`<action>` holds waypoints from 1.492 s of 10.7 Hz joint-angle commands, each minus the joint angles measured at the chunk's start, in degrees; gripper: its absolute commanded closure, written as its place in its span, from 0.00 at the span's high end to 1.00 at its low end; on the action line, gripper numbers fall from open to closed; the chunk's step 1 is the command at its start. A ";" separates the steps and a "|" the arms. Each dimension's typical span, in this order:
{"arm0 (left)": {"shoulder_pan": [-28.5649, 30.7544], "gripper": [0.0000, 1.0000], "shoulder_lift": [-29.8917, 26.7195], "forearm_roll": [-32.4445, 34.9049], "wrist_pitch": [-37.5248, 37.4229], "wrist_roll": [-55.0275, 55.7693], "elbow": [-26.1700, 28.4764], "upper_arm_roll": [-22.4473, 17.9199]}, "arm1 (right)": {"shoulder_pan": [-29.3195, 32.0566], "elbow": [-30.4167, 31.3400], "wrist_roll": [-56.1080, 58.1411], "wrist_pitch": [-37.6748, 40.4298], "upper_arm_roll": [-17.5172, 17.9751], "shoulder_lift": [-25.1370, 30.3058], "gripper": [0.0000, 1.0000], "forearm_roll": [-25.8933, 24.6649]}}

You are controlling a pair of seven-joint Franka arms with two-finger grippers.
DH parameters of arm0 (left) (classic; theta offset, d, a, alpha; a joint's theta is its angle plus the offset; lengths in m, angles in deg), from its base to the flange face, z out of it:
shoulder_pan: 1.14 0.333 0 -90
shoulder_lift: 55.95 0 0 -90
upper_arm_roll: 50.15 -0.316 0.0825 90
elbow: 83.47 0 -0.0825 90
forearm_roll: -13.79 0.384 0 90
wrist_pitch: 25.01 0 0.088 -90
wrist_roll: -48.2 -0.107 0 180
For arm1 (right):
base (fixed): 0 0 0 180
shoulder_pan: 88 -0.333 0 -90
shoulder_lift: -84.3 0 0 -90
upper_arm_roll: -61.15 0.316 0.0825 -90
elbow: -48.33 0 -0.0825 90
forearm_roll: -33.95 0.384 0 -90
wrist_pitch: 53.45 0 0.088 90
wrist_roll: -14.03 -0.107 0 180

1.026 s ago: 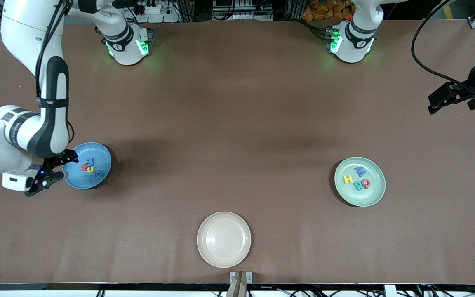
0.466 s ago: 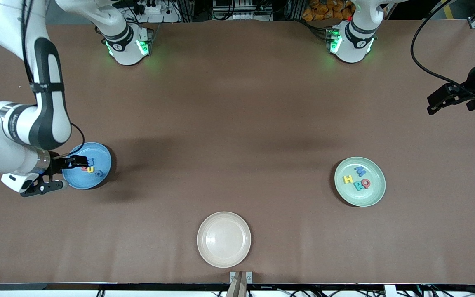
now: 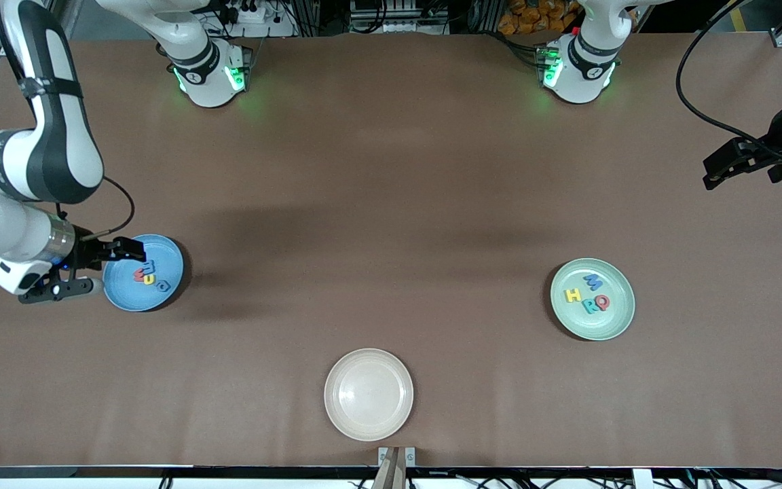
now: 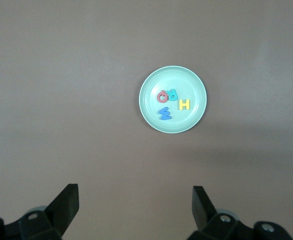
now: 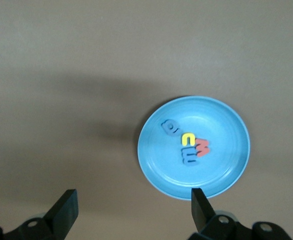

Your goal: Sort upper and lower case letters into plates

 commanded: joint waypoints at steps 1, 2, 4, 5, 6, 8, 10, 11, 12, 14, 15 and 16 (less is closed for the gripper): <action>0.56 1.00 -0.40 -1.44 0.45 -0.67 0.31 0.05 | 1.49 14.20 -1.62 -7.76 3.11 10.00 1.00 -1.86; 0.56 1.00 -0.40 -1.44 0.45 -0.67 0.31 0.05 | 1.84 14.15 -1.88 -7.71 3.12 10.98 1.00 -1.95; 0.56 1.00 -0.40 -1.44 0.45 -0.75 0.31 0.05 | 3.07 8.65 -1.44 -4.92 2.68 11.60 1.00 -2.04; 0.56 1.00 -0.40 -1.44 0.45 -0.75 0.31 0.05 | 3.51 4.44 -1.62 -1.33 2.42 11.60 1.00 -1.95; 0.47 1.00 -0.49 -1.44 0.45 -0.75 0.31 0.05 | 4.38 0.92 -1.70 1.06 2.41 12.13 1.00 -1.17; 0.56 1.00 -0.40 -1.44 0.45 -0.75 0.31 0.05 | 4.30 -4.62 -2.14 9.92 2.33 14.59 1.00 -1.25; 0.56 1.00 -0.49 -1.44 0.45 -1.54 0.23 -0.12 | 4.39 -14.19 -4.84 19.06 1.89 13.37 1.00 -1.25; 0.56 1.00 -0.49 -1.44 0.45 -1.37 0.23 -0.21 | 3.87 -15.89 -8.44 21.10 1.89 13.36 1.00 -1.25; 0.56 1.00 -0.40 -1.53 0.45 -1.28 0.14 -0.30 | 3.43 -17.82 -10.73 23.38 2.15 13.62 1.00 -1.86; 0.56 1.00 -0.40 -1.36 0.45 -1.28 -0.39 -0.30 | 3.16 -21.25 -12.42 25.07 2.24 13.71 1.00 -3.87; 0.56 1.00 -0.40 -1.44 0.45 -1.37 -0.39 -0.30 | 3.16 -22.05 -12.43 26.82 2.50 13.71 1.00 -4.67; 0.56 1.00 -0.40 -1.62 0.45 -1.63 -0.39 -0.21 | 3.25 -23.19 -12.43 28.31 2.50 13.71 1.00 -4.33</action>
